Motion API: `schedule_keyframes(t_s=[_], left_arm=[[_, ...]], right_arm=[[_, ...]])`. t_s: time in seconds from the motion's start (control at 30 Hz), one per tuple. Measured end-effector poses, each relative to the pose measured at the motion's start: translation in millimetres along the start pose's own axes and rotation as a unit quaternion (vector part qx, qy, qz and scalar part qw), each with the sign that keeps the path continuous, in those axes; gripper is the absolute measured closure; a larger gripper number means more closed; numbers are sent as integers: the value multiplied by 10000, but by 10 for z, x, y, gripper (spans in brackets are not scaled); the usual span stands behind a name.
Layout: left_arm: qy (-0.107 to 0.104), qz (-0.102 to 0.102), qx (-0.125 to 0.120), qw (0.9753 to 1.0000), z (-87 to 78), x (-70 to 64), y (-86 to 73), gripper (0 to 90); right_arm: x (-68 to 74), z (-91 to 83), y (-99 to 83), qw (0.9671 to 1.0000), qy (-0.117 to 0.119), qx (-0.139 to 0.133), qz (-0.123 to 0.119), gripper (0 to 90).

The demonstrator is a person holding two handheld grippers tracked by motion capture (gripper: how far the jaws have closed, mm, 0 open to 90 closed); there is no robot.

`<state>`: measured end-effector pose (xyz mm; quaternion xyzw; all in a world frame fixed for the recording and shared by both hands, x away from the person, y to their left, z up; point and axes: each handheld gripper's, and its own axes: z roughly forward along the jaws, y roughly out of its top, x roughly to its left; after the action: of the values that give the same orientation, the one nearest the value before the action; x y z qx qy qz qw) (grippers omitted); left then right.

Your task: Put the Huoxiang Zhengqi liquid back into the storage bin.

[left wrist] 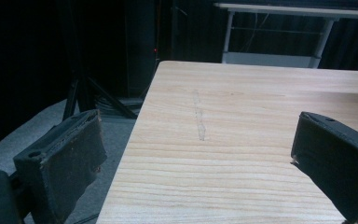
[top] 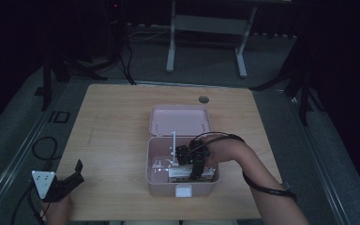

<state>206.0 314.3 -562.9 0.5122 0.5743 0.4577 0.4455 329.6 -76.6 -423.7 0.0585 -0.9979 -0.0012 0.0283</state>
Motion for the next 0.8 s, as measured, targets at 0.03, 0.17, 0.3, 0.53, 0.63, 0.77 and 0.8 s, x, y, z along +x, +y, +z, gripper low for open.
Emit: schedule_keyframes(t_s=[0.03, 0.17, 0.3, 0.53, 0.63, 0.77, 0.8], left_arm=[[-4, -3, 2, 10000, 1, 0, 0, 27], [-2, -13, -11, 10000, 2, -1, 0, 27], [0, 10, 5, 10000, 2, -1, 0, 27], [-3, 8, 7, 10000, 2, -2, 0, 27], [-6, 10, 7, 10000, 2, -1, 0, 27], [-7, 12, 3, 10000, 2, -3, 0, 27], [-4, 11, 4, 10000, 2, -3, -1, 27]], right_arm=[[1, -34, -11, 10000, -24, -6, -20, 387], [8, -176, -77, 9999, -33, -159, -44, 309], [-2, -330, -175, 9990, -209, -397, 53, 236], [-42, -522, -409, 9948, -432, -878, 266, 142], [-68, -573, -544, 9930, -599, -945, 381, 137], [-110, -624, -748, 9893, -866, -1037, 559, 138], [-117, -631, -803, 9885, -910, -1045, 610, 137]])
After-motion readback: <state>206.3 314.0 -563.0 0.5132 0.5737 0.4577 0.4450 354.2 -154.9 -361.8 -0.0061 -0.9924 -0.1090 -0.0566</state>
